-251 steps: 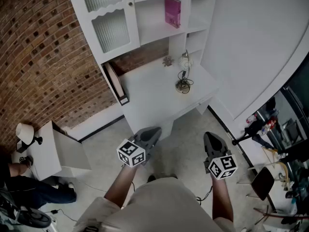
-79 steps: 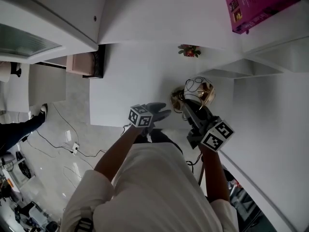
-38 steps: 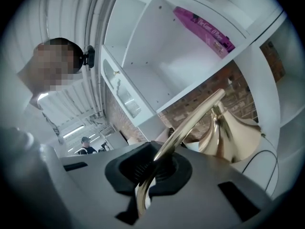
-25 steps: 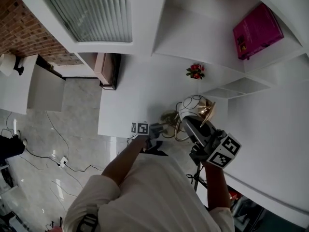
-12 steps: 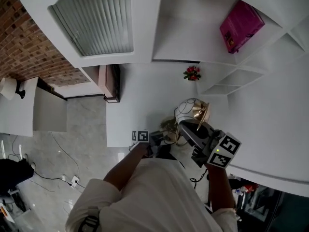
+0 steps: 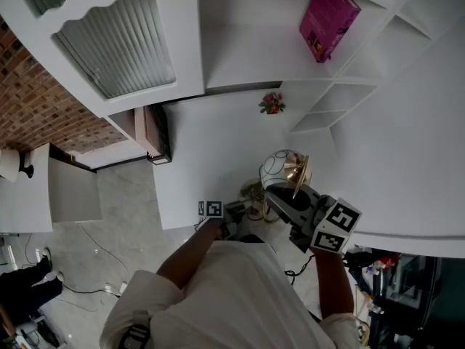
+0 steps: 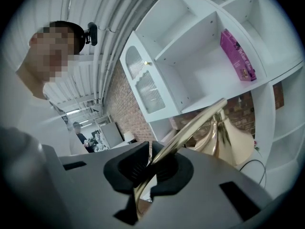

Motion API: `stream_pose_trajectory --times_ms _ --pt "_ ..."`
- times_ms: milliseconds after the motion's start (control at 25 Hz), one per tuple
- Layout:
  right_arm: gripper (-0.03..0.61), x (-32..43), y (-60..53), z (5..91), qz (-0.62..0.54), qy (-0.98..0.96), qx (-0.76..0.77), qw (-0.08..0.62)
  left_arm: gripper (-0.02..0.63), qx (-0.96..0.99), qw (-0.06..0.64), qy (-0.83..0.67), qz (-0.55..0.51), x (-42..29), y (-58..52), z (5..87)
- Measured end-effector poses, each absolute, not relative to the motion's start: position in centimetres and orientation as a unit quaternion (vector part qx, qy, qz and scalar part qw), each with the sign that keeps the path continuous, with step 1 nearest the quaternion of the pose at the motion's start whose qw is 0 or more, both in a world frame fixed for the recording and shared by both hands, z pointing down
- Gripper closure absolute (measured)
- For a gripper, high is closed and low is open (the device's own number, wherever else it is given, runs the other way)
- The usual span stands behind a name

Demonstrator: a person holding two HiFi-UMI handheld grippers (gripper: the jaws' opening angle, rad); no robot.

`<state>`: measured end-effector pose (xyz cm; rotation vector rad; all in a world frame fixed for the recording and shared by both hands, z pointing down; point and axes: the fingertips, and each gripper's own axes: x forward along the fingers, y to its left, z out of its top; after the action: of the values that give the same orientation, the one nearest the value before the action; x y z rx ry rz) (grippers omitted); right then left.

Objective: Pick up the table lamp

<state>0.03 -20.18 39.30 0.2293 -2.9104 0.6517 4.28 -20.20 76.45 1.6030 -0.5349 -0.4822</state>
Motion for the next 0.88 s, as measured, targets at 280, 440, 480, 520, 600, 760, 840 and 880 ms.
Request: stream_pose_trajectory --times_ms 280,440,480,520,600,760,840,880 --pt "0.546 2.8 -17.1 39.1 0.206 -0.972 0.088 0.076 0.472 0.703 0.641 -0.226 -0.21 6.5 -18.2 76.4" --pt "0.546 4.6 -14.8 39.0 0.202 -0.973 0.089 0.07 0.474 0.706 0.639 -0.222 -0.211 7.9 -16.2 76.2" --pt "0.546 5.0 -14.2 39.0 0.201 -0.973 0.09 0.07 0.475 0.706 0.638 -0.224 -0.211 8.2 -15.6 76.2" --pt "0.545 5.4 -13.6 39.0 0.2 -0.973 0.089 0.071 0.476 0.705 0.638 -0.225 -0.213 8.5 -14.9 76.2" --pt "0.545 6.2 -12.2 38.9 0.198 -0.974 0.088 0.072 0.476 0.704 0.637 -0.226 -0.218 9.2 -13.6 76.1" --pt "0.543 7.5 -9.2 38.6 0.191 -0.975 0.089 0.068 0.476 0.704 0.632 -0.233 -0.226 10.3 -11.0 75.8" --pt "0.541 8.1 -7.7 38.2 0.187 -0.976 0.088 0.065 0.476 0.707 0.625 -0.24 -0.229 10.6 -9.8 75.5" --pt "0.541 8.3 -7.0 38.0 0.185 -0.977 0.087 0.062 0.476 0.707 0.622 -0.245 -0.232 10.7 -9.3 75.3"
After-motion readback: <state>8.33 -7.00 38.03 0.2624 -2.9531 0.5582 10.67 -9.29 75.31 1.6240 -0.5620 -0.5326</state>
